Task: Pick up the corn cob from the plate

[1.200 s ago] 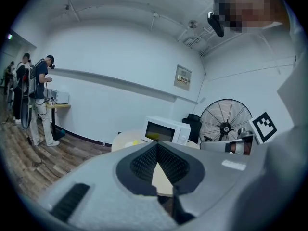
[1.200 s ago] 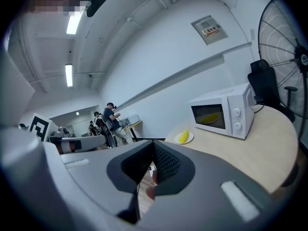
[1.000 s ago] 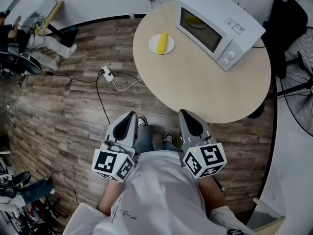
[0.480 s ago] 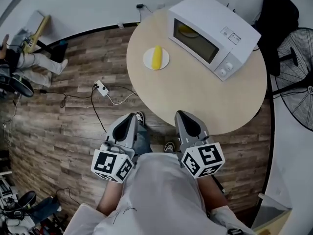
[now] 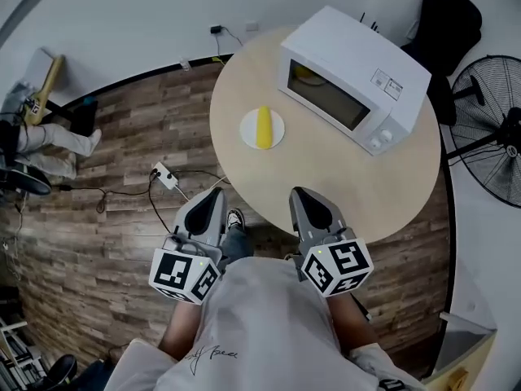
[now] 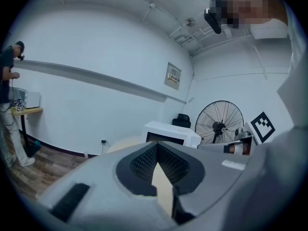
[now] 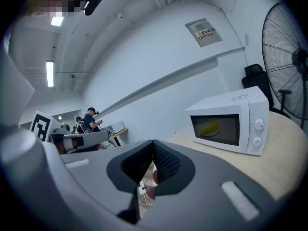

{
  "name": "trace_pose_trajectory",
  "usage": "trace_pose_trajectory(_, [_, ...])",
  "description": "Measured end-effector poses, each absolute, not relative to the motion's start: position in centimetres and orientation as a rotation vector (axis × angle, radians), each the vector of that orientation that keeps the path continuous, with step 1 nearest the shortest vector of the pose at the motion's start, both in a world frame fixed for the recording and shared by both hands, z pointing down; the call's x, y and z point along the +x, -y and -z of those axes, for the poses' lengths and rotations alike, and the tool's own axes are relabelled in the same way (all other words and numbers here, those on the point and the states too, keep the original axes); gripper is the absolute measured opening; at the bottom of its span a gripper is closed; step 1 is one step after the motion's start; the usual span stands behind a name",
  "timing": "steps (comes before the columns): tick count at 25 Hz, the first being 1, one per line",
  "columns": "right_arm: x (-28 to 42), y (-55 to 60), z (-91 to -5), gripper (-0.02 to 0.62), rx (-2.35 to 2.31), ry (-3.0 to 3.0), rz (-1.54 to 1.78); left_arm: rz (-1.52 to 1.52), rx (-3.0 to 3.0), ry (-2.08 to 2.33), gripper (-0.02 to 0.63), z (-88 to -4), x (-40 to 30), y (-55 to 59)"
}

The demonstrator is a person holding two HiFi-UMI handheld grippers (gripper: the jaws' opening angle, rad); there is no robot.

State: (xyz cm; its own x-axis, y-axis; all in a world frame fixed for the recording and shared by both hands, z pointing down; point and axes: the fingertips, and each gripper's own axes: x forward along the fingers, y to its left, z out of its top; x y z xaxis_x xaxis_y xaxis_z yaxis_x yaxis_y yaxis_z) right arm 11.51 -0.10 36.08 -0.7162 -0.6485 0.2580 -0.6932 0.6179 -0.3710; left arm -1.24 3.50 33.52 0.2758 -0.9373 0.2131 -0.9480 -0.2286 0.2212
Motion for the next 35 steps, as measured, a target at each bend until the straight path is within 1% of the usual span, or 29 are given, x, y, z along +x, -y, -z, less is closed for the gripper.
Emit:
trace_pose_trajectory(8, [6.3,4.1,-33.8,0.015,1.237,2.703,-0.638,-0.012,2.298,1.686,-0.010,-31.6,-6.9,0.8])
trace_pose_trajectory(22, [-1.6,8.1,-33.7,0.031,1.386,2.627,-0.626,-0.009,2.400,1.560,-0.010,-31.2,-15.1,5.8])
trace_pose_trajectory(28, [-3.2,8.8,-33.5,0.031,1.446,2.588,-0.596,-0.002,2.436,1.488,-0.009,-31.4,-16.9,7.0])
trace_pose_trajectory(35, [-2.9,8.9,-33.9,0.032,1.497,2.525,-0.580,-0.005,2.452,1.397,-0.009,-32.3,-16.5,7.6])
